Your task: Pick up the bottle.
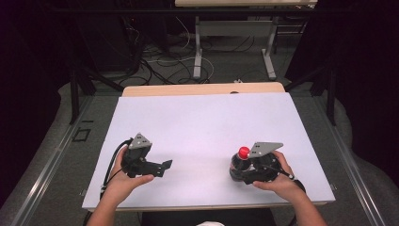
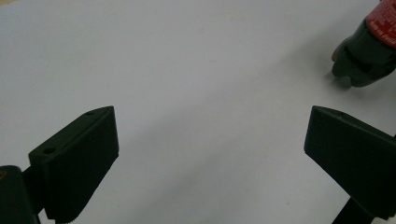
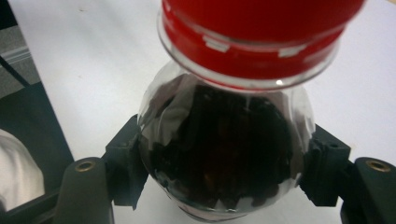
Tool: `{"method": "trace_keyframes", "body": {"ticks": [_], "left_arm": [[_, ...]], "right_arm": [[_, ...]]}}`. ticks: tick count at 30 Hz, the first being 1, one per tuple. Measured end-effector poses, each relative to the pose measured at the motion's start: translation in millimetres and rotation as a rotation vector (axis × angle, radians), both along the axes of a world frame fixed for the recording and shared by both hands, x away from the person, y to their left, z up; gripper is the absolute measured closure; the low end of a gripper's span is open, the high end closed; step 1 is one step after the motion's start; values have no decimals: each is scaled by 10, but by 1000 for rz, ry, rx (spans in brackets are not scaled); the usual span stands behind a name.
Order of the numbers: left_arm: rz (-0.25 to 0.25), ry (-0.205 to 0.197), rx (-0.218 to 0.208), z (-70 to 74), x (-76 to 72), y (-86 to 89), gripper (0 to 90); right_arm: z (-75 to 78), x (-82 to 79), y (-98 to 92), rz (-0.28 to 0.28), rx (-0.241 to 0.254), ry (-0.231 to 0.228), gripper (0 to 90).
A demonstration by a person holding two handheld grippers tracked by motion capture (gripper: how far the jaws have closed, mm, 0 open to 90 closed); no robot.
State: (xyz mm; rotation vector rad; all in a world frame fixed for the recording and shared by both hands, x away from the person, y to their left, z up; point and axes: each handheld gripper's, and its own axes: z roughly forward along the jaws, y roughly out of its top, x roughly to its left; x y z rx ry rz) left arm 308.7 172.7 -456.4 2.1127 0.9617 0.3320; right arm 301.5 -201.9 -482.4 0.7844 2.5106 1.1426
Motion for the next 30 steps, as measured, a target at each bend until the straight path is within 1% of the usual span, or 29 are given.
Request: {"method": "trace_keyframes", "body": {"ticks": [1,3,4,5,6,7,8,9,10,11,12,13,14,16,17,18,20,21,22,23,24,25,26,27,28,30], "left_arm": [[-11,8,-4,17,-9,-23,32],[-36,6,-12,43,-24,-74,32],[-38,-13,-23,51,-32,-107,32],[-47,-8,-31,78,-45,-128,39],[-53,-25,-35,99,-46,-148,39],[-61,-26,-46,125,-51,-165,46],[-68,-28,-63,147,-51,-185,50],[-76,-29,-65,174,-50,-201,53],[-78,-22,-76,197,-53,-223,54],[-87,-20,-87,213,-48,-240,54],[-102,-22,-87,231,-41,-255,55],[-111,-22,-91,245,-37,-274,59],[-112,-24,-91,256,-35,-296,66],[-127,-16,-89,286,-36,-338,82],[-125,-17,-98,294,-40,-369,96],[-133,-20,-96,309,-38,-390,108],[-164,-15,-92,352,-35,-422,135],[-164,-20,-103,363,-40,-451,152],[-179,-8,-104,387,-42,-468,165],[-185,-14,-108,399,-45,-496,169],[-212,-4,-100,427,-45,-509,169],[-214,-21,-110,430,-50,-542,176],[-220,-32,-106,445,-55,-563,212],[-232,-25,-104,468,-69,-579,212],[-241,-43,-103,474,-73,-603,262],[-255,-47,-108,490,-84,-650,266]], "right_arm": [[8,2,41,11,0,-3,299],[34,14,114,32,-12,0,299],[47,26,149,43,-17,12,300],[80,52,219,62,-15,22,299],[80,52,219,62,-15,22,299],[93,70,254,70,-10,14,299],[118,82,285,76,-9,17,299],[137,105,317,87,-4,5,299],[154,120,354,94,1,10,299],[174,132,390,101,-5,5,299],[189,136,430,103,-4,13,299],[202,145,462,105,-8,7,299],[214,152,494,109,-5,11,299],[225,167,546,116,1,0,299],[232,172,570,127,-5,2,299],[227,167,601,125,-1,5,299],[225,159,643,133,-8,8,299],[225,152,659,138,-11,14,299],[218,144,674,142,-10,12,299],[213,130,699,154,-10,15,299],[213,130,699,154,-10,15,299],[209,126,709,162,-11,13,299],[205,111,710,170,-10,24,299],[205,111,710,170,-10,24,299],[185,111,712,173,-9,21,299],[178,101,716,168,-11,28,299]]}}
